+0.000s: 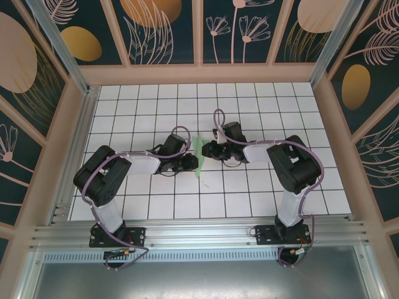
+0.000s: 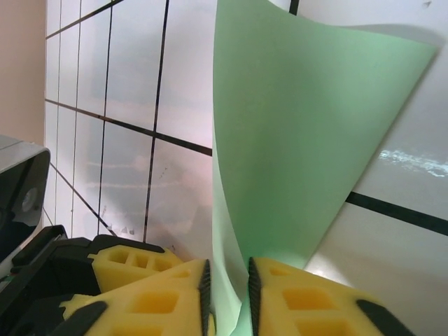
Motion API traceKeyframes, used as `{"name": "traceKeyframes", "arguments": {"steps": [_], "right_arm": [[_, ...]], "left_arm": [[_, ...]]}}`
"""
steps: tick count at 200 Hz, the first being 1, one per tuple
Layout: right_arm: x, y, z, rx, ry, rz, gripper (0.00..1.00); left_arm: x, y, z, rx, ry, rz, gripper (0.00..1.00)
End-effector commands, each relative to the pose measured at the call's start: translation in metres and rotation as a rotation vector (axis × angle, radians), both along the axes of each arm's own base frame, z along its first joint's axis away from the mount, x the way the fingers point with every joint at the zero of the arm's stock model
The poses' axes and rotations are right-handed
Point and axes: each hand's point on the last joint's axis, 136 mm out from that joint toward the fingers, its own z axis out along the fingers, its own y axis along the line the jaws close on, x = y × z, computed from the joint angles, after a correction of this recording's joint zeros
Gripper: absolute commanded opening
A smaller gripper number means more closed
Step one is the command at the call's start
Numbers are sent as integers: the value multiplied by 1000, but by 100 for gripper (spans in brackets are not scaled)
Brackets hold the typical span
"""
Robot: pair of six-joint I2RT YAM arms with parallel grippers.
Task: Fold a paper plane with a square sheet of paper (pick it up from the middle)
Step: Fold the wing for the fifth time at the center of the table.
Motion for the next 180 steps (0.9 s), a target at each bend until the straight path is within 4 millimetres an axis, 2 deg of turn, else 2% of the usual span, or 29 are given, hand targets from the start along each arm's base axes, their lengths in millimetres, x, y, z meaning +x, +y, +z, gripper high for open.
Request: {"name": "traceKeyframes", "arguments": {"steps": [1, 28, 58, 100, 145, 180], "right_arm": [[12, 2, 5, -27, -60, -5, 16], [16, -2, 0, -74, -77, -7, 7], [19, -3, -4, -100, -85, -5, 4], [21, -6, -13, -129, -81, -11, 3], [20, -9, -20, -142, -72, -11, 3], [20, -8, -20, -135, -70, -5, 3]], "left_arm": [[6, 23, -23, 122, 0, 49, 25], [7, 21, -21, 111, -3, 46, 26], [8, 20, -17, 103, -9, 46, 27], [15, 17, -1, 81, -48, 59, 31], [46, 28, 28, 80, -139, 190, 36], [74, 30, 36, 72, -173, 254, 28]]}}
